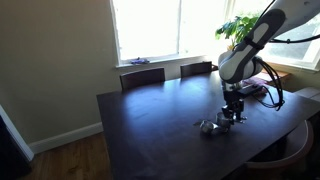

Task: Separate the pots

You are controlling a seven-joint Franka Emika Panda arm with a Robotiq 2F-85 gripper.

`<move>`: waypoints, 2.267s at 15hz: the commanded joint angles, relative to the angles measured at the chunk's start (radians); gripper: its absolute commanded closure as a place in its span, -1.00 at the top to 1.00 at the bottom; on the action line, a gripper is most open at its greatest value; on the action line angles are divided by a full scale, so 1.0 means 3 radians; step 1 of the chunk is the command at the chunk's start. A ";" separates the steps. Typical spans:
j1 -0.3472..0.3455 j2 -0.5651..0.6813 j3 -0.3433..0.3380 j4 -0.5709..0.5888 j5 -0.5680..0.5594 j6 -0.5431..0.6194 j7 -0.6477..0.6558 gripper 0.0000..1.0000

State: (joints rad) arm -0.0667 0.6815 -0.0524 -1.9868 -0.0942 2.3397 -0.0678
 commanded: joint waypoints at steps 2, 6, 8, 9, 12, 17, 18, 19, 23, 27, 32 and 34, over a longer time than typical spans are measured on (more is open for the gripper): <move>-0.0044 0.0055 0.0031 0.0057 0.0061 -0.0003 -0.0047 0.23; -0.0055 0.0093 0.0024 0.0092 0.0057 0.0002 -0.0054 0.34; -0.0061 0.0119 0.0025 0.0118 0.0059 -0.0003 -0.0056 0.10; -0.0062 0.0131 0.0026 0.0126 0.0058 -0.0001 -0.0057 -0.19; -0.0064 0.0137 0.0026 0.0134 0.0056 0.0004 -0.0060 -0.62; -0.0091 0.0065 0.0038 0.0071 0.0057 0.0033 -0.0119 -0.74; -0.0100 0.0045 0.0043 0.0052 0.0059 0.0045 -0.0141 -0.74; -0.0113 0.0010 0.0050 0.0017 0.0062 0.0073 -0.0168 -0.74; -0.0170 -0.0156 0.0087 -0.0122 0.0090 0.0195 -0.0319 -0.74; -0.0249 -0.0317 0.0162 -0.0250 0.0158 0.0281 -0.0491 -0.74; -0.0287 -0.0573 0.0250 -0.0466 0.0237 0.0332 -0.0707 -0.74; -0.0268 -0.0674 0.0279 -0.0565 0.0232 0.0374 -0.0773 -0.74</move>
State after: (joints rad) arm -0.1324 0.5753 0.0064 -2.0534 -0.0451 2.4132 -0.2515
